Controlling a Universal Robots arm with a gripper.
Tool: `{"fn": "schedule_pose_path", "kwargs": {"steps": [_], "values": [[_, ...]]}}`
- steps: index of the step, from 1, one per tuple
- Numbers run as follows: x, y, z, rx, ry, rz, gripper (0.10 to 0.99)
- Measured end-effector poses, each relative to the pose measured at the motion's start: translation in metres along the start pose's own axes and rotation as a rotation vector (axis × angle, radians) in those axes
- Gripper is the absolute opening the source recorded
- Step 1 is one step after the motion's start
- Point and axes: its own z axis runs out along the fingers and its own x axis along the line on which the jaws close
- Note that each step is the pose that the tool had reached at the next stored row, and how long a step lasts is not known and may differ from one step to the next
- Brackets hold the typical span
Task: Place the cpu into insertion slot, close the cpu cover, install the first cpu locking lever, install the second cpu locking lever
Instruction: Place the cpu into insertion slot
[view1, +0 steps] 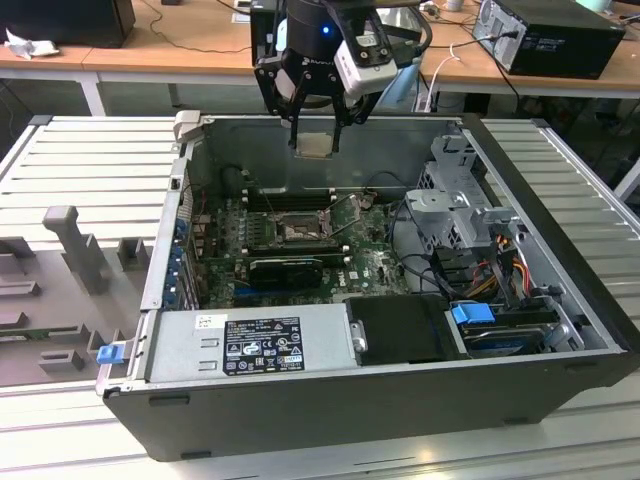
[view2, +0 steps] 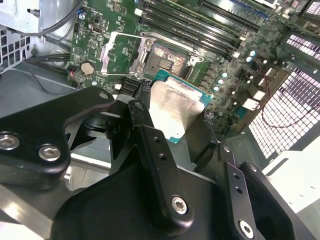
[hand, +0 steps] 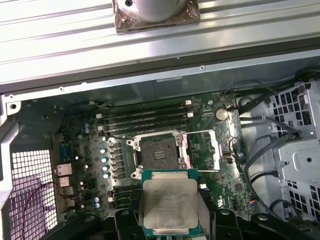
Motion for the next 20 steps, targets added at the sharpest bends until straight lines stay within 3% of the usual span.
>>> {"fn": "schedule_pose_path", "kwargs": {"steps": [20], "values": [[0.0, 0.0, 0.0, -0.001, -0.0037, 0.041, 0.525]]}}
